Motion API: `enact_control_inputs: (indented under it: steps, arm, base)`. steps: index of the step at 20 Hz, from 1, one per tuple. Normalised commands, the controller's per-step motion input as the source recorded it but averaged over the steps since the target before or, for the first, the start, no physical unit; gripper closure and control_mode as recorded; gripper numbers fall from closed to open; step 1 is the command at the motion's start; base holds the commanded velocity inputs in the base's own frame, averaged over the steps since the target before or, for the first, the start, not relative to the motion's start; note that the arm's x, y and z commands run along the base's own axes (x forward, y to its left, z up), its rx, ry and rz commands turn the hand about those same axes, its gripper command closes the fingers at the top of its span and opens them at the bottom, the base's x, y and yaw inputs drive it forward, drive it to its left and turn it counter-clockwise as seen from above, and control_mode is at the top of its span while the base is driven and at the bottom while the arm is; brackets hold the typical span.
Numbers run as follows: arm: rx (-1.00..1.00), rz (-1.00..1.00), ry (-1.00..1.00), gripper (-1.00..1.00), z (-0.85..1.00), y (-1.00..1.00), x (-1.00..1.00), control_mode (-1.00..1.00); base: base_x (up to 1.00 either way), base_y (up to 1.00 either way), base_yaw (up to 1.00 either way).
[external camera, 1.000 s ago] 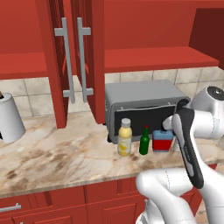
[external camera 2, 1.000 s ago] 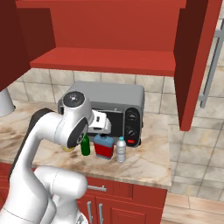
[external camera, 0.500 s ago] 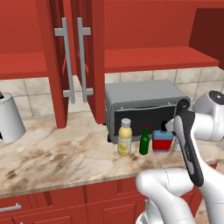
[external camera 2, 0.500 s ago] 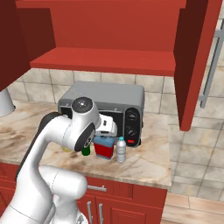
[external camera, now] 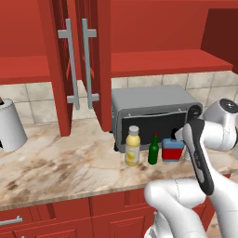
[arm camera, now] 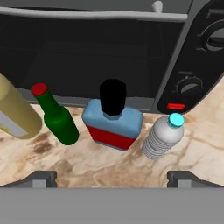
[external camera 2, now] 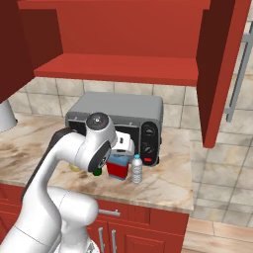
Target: Sort all alcoholic drinks to one cabinet, and non-alcoholic drinks to the other.
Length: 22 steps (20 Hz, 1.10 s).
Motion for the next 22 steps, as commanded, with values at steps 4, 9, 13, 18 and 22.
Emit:
enact_control_inputs:
  steps: [4, 9, 13, 18, 22]
  arm:
    - [0.00, 0.00, 0.00, -1.00, -0.10, 0.00, 0.12, -1.00]
    - [0.00, 0.00, 0.00, -1.00, -0.07, 0.00, 0.13, -1.00]
    - [0.00, 0.00, 0.00, -1.00, -0.10, 0.00, 0.08, -1.00]
    - [0.00, 0.00, 0.00, -1.00, -0.13, 0.03, 0.02, -1.00]
    - [0.00, 0.00, 0.00, -1.00, -0.14, 0.06, 0.02, -1.00]
  base:
    - [0.00, 0.00, 0.00]
    - [0.00, 0.00, 0.00]
    - [0.00, 0.00, 0.00]
    - [0.00, 0.00, 0.00]
    - [0.00, 0.00, 0.00]
